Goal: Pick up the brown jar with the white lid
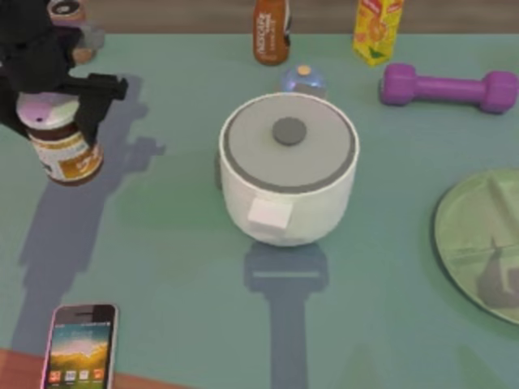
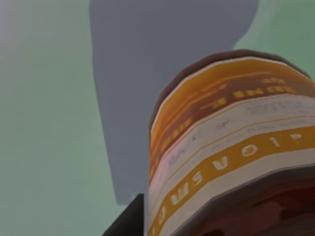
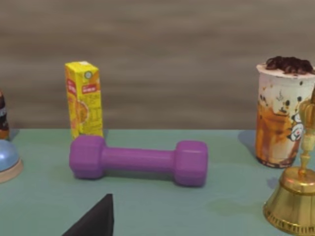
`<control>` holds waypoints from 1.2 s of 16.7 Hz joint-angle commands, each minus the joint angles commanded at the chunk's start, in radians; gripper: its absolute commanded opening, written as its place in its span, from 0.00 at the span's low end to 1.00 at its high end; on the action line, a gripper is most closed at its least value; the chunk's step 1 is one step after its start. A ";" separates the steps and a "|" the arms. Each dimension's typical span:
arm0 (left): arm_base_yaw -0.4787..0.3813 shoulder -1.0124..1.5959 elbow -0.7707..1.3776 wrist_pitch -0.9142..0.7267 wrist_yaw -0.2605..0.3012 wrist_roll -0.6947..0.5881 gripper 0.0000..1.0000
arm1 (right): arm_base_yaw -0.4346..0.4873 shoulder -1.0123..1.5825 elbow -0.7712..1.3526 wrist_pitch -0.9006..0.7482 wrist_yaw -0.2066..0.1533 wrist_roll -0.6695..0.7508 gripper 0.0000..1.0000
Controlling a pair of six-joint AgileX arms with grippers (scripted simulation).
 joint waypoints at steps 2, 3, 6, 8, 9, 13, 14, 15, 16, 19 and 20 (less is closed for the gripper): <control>-0.053 0.034 0.022 0.015 0.001 -0.137 0.00 | 0.000 0.000 0.000 0.000 0.000 0.000 1.00; -0.077 0.050 0.030 0.021 0.002 -0.193 0.00 | 0.000 0.000 0.000 0.000 0.000 0.000 1.00; -0.129 0.082 0.041 0.036 0.003 -0.298 0.00 | 0.000 0.000 0.000 0.000 0.000 0.000 1.00; -0.138 0.087 0.042 0.039 0.004 -0.315 0.00 | 0.000 0.000 0.000 0.000 0.000 0.000 1.00; -0.138 0.087 0.042 0.039 0.004 -0.315 0.00 | 0.000 0.000 0.000 0.000 0.000 0.000 1.00; -0.134 0.084 0.022 0.054 0.004 -0.312 0.00 | 0.000 0.000 0.000 0.000 0.000 0.000 1.00; -0.134 0.087 0.000 0.079 0.004 -0.312 0.00 | 0.000 0.000 0.000 0.000 0.000 0.000 1.00; -0.134 0.091 -0.025 0.113 0.004 -0.313 0.00 | 0.000 0.000 0.000 0.000 0.000 0.000 1.00; -0.135 0.096 -0.054 0.152 0.003 -0.313 0.00 | 0.000 0.000 0.000 0.000 0.000 0.000 1.00; -0.137 0.110 -0.115 0.220 0.004 -0.313 0.00 | 0.000 0.000 0.000 0.000 0.000 0.000 1.00; -0.137 0.111 -0.117 0.222 0.004 -0.313 0.00 | 0.000 0.000 0.000 0.000 0.000 0.000 1.00</control>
